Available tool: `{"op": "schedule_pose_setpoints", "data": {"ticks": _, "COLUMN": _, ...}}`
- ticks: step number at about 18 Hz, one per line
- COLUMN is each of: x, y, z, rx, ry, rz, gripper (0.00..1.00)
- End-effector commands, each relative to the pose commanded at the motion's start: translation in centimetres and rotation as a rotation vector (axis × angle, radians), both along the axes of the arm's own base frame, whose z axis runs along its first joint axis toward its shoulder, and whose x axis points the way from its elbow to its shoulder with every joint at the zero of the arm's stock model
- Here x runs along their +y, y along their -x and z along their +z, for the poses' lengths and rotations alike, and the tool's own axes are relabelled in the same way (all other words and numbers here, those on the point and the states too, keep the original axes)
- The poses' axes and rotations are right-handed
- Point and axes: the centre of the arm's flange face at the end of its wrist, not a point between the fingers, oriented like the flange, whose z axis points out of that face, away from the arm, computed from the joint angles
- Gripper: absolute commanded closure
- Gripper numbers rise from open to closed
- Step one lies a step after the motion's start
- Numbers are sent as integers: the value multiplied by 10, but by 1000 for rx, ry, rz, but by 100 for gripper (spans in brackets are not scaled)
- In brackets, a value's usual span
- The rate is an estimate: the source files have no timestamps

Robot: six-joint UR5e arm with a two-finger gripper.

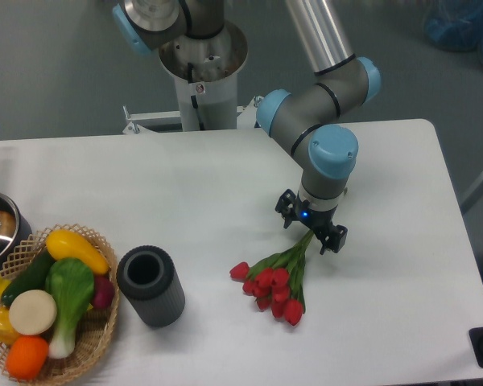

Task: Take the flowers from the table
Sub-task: 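Close the gripper on the tulip stems, then lift the gripped tulip bouquet up off the table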

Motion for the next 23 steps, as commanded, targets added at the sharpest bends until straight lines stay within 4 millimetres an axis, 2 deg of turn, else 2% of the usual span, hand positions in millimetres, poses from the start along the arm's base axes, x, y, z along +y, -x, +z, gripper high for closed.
{"op": "schedule_pose_setpoints", "data": {"ticks": 2, "x": 0, "y": 0, "z": -1, "rx": -1, "ry": 2, "rz": 0, "gripper": 29}}
{"op": "schedule_pose_setpoints", "data": {"ticks": 6, "x": 1, "y": 3, "z": 4, "rx": 9, "ry": -5, "rz": 3, "gripper": 44}}
{"op": "schedule_pose_setpoints", "data": {"ticks": 8, "x": 1, "y": 2, "z": 4, "rx": 8, "ry": -5, "rz": 11, "gripper": 68}}
{"op": "schedule_pose_setpoints", "data": {"ticks": 9, "x": 2, "y": 3, "z": 4, "rx": 8, "ry": -5, "rz": 11, "gripper": 72}}
{"op": "schedule_pose_setpoints", "data": {"ticks": 12, "x": 3, "y": 5, "z": 7, "rx": 14, "ry": -10, "rz": 11, "gripper": 75}}
{"op": "schedule_pose_setpoints", "data": {"ticks": 13, "x": 3, "y": 6, "z": 8, "rx": 16, "ry": -11, "rz": 11, "gripper": 78}}
{"op": "schedule_pose_setpoints", "data": {"ticks": 14, "x": 3, "y": 6, "z": 8, "rx": 16, "ry": -11, "rz": 12, "gripper": 85}}
{"op": "schedule_pose_setpoints", "data": {"ticks": 15, "x": 3, "y": 6, "z": 7, "rx": 15, "ry": -9, "rz": 12, "gripper": 87}}
{"op": "schedule_pose_setpoints", "data": {"ticks": 23, "x": 4, "y": 11, "z": 14, "rx": 30, "ry": -17, "rz": 14, "gripper": 90}}
